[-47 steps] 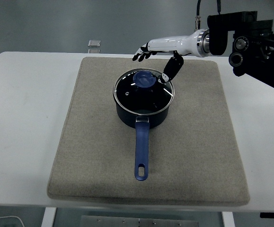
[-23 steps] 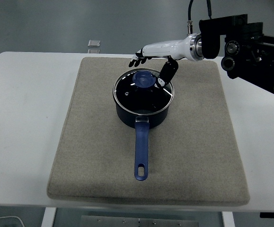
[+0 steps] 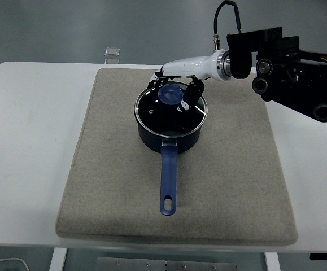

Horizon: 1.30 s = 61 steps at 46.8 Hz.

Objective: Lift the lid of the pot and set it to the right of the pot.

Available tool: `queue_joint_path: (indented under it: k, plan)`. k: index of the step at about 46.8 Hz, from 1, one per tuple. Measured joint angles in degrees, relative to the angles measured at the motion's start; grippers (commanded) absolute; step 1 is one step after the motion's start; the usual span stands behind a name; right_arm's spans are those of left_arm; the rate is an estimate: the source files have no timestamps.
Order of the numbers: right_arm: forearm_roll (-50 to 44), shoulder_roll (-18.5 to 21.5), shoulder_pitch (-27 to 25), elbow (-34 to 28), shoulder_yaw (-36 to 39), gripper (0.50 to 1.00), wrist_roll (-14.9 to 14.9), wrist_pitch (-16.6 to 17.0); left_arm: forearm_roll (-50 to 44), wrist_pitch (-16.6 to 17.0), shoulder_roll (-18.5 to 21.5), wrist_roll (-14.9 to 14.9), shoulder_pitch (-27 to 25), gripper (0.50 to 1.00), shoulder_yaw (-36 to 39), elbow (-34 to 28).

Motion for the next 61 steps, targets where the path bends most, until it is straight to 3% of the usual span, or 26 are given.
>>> queue_joint_path:
  k: [12,24,41,61]
  plan:
    - [-0.33,-0.04,0.04,-0.08,-0.15,0.858,0.00,0.00,0.00,0.00,0.00,0.00,0.01,1.000,0.00,0.02]
    - [-0.35,-0.05,0.23,-0.71,-1.49,0.785,0.00,0.00,0.00,0.00,0.00,0.00,0.01,1.000,0.00,0.02]
    - [-0.36,-0.13,0.51,-0.79,-1.51,0.785,0.01,0.00,0.00,0.00,0.00,0.00,0.01,1.000,0.00,0.02]
    - [-0.35,-0.13,0.62,-0.75,-1.46,0.664,0.09,0.08,0.00,0.00,0.00,0.00,0.01,1.000,0.00,0.01]
